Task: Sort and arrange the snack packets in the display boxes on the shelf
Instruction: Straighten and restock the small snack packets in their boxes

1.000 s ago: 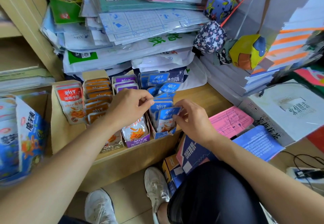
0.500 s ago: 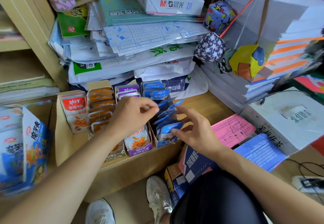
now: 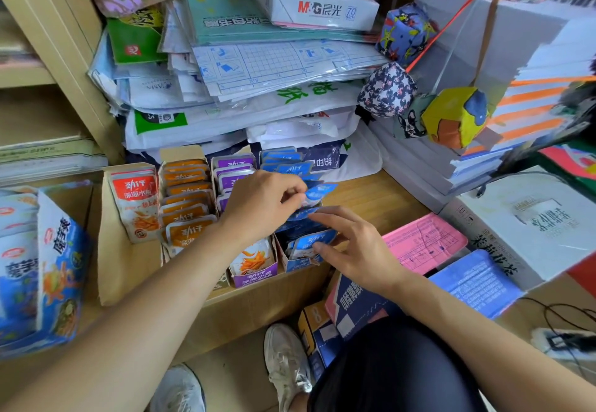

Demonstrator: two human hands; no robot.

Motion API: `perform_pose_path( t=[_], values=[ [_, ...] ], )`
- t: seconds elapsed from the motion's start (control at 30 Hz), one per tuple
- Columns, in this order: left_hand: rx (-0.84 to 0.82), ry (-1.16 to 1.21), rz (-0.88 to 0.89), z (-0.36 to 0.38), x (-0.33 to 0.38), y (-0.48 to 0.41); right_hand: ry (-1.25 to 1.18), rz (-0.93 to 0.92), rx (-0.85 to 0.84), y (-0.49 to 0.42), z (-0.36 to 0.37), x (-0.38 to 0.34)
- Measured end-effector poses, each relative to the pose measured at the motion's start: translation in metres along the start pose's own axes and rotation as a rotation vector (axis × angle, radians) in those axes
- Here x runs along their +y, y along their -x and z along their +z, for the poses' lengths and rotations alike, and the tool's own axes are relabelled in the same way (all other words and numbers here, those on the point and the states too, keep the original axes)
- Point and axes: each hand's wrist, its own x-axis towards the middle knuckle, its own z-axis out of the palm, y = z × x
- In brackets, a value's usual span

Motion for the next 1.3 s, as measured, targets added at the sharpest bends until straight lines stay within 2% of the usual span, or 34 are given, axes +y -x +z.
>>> perform_pose_path(
  t=[0.13, 0.3, 0.43, 0.63, 0.83, 0.97, 1.13, 1.3],
  values=[
    [0.000, 0.009, -0.011, -0.005, -0.013, 0.001, 0.007, 0.000, -0.015, -0.001, 0.001, 0.000],
    [-0.098, -0.143, 0.020, -0.008, -0.021, 0.004, 0.000, 0.007, -0.032, 0.000, 0.000, 0.000],
    [-0.182, 0.030, -0.005, -0.013, -0.019, 0.007, -0.008, 0.030, -0.040, 0.001, -0.001, 0.000],
    [-0.018, -0.164, 0.151, 0.000, -0.006, 0.011, 0.041, 0.053, -0.045, 0.002, 0.000, -0.002],
    [-0.044, -0.095, 0.167, -0.008, -0.019, 0.011, 0.105, -0.013, -0.069, 0.001, 0.000, 0.003],
    [-0.091, -0.156, 0.251, -0.009, -0.022, 0.015, 0.118, -0.058, -0.044, 0.003, 0.000, 0.004],
    [-0.097, -0.166, 0.314, -0.012, -0.025, 0.017, 0.079, -0.047, 0.033, 0.007, -0.003, 0.007],
    [-0.110, -0.128, 0.338, -0.019, -0.020, 0.019, -0.016, -0.054, 0.020, 0.010, -0.005, 0.008]
  ],
)
